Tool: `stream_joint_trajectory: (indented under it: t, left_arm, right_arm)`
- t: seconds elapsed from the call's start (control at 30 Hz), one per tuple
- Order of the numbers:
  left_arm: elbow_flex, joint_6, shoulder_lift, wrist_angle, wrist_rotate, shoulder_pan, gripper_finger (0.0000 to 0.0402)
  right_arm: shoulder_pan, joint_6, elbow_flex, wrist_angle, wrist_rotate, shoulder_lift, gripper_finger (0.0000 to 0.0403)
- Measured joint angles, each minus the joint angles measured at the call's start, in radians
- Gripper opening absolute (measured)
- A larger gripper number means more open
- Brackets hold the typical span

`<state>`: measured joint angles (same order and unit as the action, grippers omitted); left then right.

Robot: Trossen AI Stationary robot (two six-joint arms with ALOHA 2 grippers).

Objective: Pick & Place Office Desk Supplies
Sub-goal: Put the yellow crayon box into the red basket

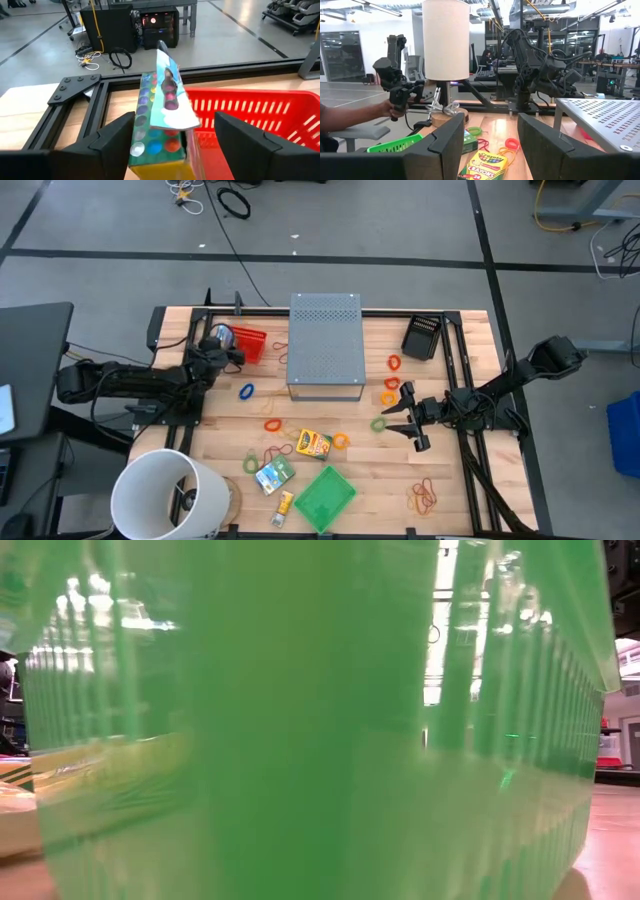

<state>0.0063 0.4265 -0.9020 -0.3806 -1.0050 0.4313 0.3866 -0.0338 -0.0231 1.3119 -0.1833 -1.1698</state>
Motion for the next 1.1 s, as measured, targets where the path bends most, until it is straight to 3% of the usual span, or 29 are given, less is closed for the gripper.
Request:
stream_joint_trajectory:
  t: [0.33,0.7,1.1]
  left_arm:
    - [0.000,-0.223,0.001,-0.229,0.057,-0.001,0.0265]
    - [0.000,-0.490,0.001,-0.487,0.391,-0.001,0.0264]
    - [0.000,-0.512,0.000,-0.465,1.133,-0.001,0.0261]
  right_arm:
    - [0.000,-0.004,0.000,0.000,0.001,0.000,0.0190]
    - [0.000,-0.008,0.000,0.000,-0.004,0.000,0.0190]
    - [0.000,-0.008,0.000,0.000,-0.030,0.000,0.0190]
